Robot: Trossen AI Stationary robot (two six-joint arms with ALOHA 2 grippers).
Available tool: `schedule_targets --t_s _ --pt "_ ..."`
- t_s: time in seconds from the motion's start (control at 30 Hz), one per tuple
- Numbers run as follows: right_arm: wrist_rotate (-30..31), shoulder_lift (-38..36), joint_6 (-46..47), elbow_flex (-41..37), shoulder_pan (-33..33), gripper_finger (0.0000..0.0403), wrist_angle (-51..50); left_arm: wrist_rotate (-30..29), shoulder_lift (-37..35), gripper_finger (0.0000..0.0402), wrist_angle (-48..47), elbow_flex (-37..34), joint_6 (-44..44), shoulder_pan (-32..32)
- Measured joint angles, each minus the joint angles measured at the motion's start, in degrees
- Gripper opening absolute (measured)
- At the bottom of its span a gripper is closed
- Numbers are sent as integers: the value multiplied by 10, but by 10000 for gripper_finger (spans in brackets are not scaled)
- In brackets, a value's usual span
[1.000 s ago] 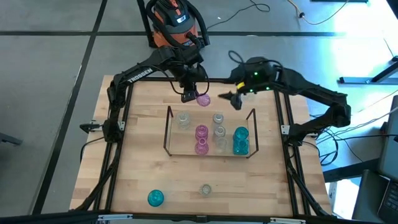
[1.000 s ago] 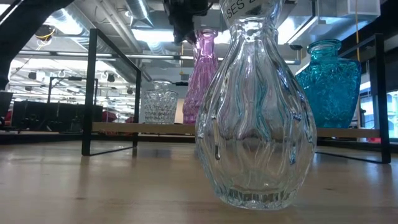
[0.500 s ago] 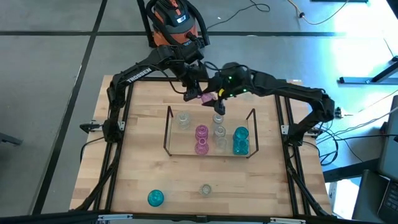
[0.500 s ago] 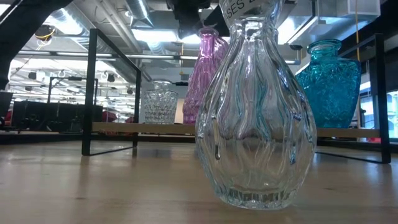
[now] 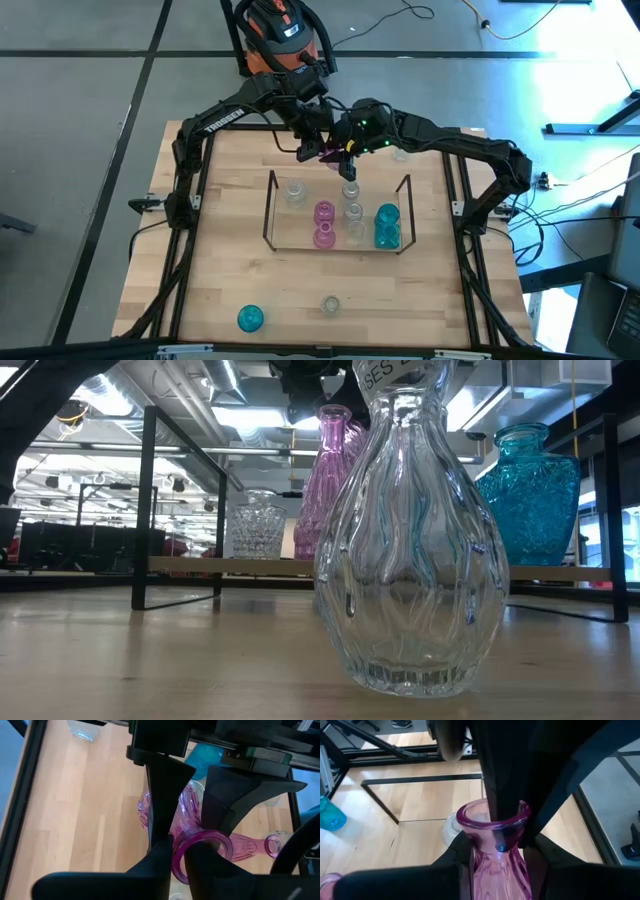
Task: Sort vases onto shelf
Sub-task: Put the violet vase aligned with the other violet vase on the shelf
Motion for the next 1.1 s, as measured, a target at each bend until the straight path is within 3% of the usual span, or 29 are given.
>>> schedule_targets --t_s 0.43,0.67,0.8,1.1 --pt "-20 0 65 2 -8 85 68 -6 -41 59 8 16 -5 35" --pt "-66 3 97 -21 -4 69 72 -79 -105 60 106 24 -18 66" --pt "-45 3 112 -33 -6 69 92 -75 -134 61 159 23 -46 76" --pt "8 -26 186 -78 -27 69 278 -35 -157 56 112 22 -50 69"
